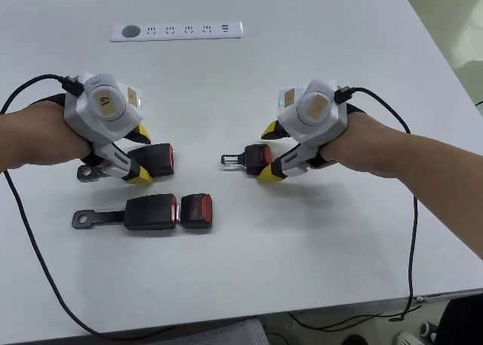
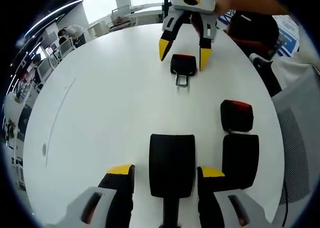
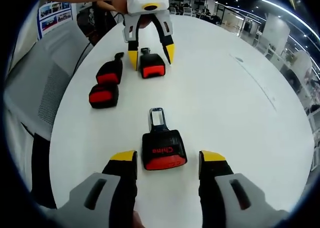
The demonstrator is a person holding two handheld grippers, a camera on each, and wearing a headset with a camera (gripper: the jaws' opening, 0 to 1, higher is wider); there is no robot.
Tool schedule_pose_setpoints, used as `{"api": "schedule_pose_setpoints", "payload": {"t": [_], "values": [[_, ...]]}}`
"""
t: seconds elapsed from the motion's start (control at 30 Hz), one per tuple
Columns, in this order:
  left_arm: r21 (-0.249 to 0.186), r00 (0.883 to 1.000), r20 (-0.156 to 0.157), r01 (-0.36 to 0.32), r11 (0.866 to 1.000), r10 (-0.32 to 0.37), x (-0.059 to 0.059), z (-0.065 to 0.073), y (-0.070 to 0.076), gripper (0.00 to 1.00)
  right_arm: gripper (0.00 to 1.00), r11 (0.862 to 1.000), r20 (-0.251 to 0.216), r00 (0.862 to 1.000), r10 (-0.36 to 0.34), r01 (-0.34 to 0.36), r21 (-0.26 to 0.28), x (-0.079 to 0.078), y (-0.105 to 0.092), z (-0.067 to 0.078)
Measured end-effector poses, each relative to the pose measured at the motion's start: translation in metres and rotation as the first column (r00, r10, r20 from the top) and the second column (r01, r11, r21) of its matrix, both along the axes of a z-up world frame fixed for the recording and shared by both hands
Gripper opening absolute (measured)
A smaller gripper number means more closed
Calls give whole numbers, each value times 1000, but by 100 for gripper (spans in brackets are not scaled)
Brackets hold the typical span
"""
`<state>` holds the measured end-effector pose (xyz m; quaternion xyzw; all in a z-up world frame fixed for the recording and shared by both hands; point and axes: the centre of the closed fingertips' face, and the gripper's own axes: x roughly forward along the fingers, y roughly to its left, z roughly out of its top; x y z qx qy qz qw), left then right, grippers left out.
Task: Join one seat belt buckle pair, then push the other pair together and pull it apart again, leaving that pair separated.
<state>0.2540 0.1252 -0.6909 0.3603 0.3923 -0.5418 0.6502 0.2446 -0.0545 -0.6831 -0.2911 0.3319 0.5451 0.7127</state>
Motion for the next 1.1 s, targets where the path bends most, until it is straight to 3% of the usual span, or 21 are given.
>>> {"api": "schedule_pose_setpoints", "payload": {"t": [0.1,0.2,0.23,0.3,0.33,0.5,0.57,0.6,0.77,1.0,1.07,1.1], "values": [[1,1000,0,-10,1000,10,-3,4,4,55,48,997,-9,998,-65,65,49,-8,-3,10],[-65,998,10,-53,996,54,-10,24,0,56,51,988,-3,992,-125,124,94,-14,-5,20],[-87,997,12,-71,994,72,-13,28,-1,57,51,979,-19,986,-166,167,119,-21,-5,26],[-142,990,-15,-140,980,139,-19,36,-1,60,52,964,-35,978,-205,208,166,-25,-2,31],[-161,989,0,-148,976,151,-23,43,-2,63,54,956,-19,975,-222,221,191,-26,-1,36],[-202,979,30,-190,961,200,-43,54,4,71,64,949,11,966,-260,253,187,-51,1,41],[-217,977,26,-203,955,213,-53,55,7,73,67,936,-3,957,-289,283,210,-61,3,43],[-221,976,20,-208,953,217,-64,57,7,74,68,931,6,953,-302,293,216,-67,2,44],[-222,971,10,-230,948,238,-88,50,26,82,78,921,15,945,-327,315,230,-92,-1,47],[-254,932,20,-346,903,363,-110,54,62,92,87,906,12,936,-353,339,254,-119,0,53],[-281,919,9,-376,883,395,-120,57,71,93,92,901,16,933,-360,343,265,-120,-1,53],[-293,911,3,-394,871,413,-122,58,75,94,92,892,-1,930,-368,354,281,-124,0,58]]}}
